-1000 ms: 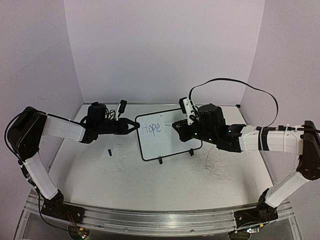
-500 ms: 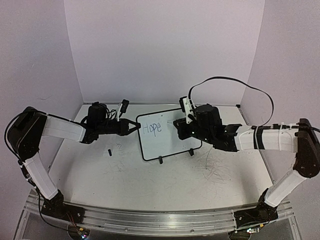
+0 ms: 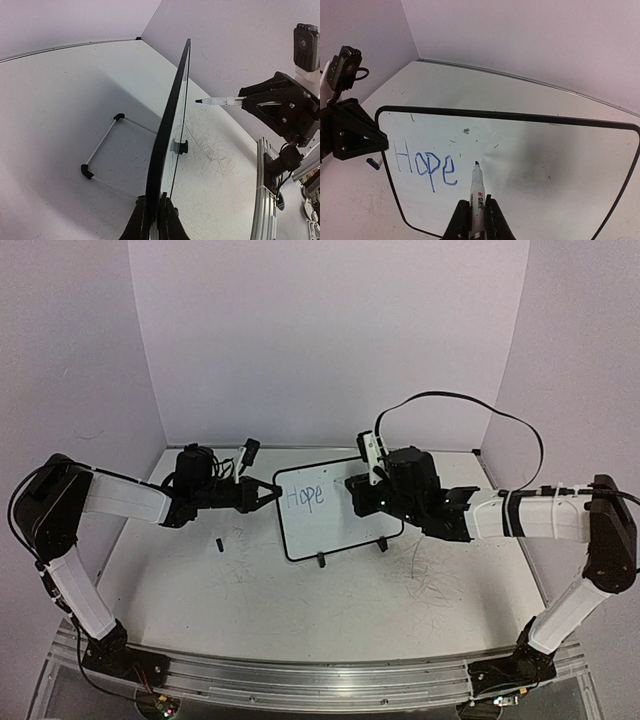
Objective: Write a sentence on the whiteboard
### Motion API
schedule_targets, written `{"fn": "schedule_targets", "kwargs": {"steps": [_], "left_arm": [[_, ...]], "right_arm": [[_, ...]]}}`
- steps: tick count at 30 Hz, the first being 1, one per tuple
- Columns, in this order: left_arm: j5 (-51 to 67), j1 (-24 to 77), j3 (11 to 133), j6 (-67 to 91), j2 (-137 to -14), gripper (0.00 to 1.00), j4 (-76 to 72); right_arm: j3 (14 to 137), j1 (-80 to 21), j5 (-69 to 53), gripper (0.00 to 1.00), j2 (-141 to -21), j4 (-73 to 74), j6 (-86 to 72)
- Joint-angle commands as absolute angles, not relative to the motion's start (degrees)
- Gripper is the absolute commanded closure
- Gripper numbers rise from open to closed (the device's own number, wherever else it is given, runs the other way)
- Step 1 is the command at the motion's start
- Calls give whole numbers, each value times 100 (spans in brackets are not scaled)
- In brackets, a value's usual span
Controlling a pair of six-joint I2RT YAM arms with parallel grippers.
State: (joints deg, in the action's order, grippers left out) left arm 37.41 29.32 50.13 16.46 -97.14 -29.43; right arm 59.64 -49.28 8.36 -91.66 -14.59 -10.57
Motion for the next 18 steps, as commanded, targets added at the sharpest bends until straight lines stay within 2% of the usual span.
{"fn": "schedule_targets", "kwargs": {"steps": [1,18], "left_arm": [[3496,2962,4971,1389,-9531,100,-2822],[3528,2971,4967,1376,-9489,100,-2775]], "right_arm": [[6197,-4933,1024,100,-9241,-1748,-1114],[6245,-4933,1119,100,-9365,-1823,-1169]]}}
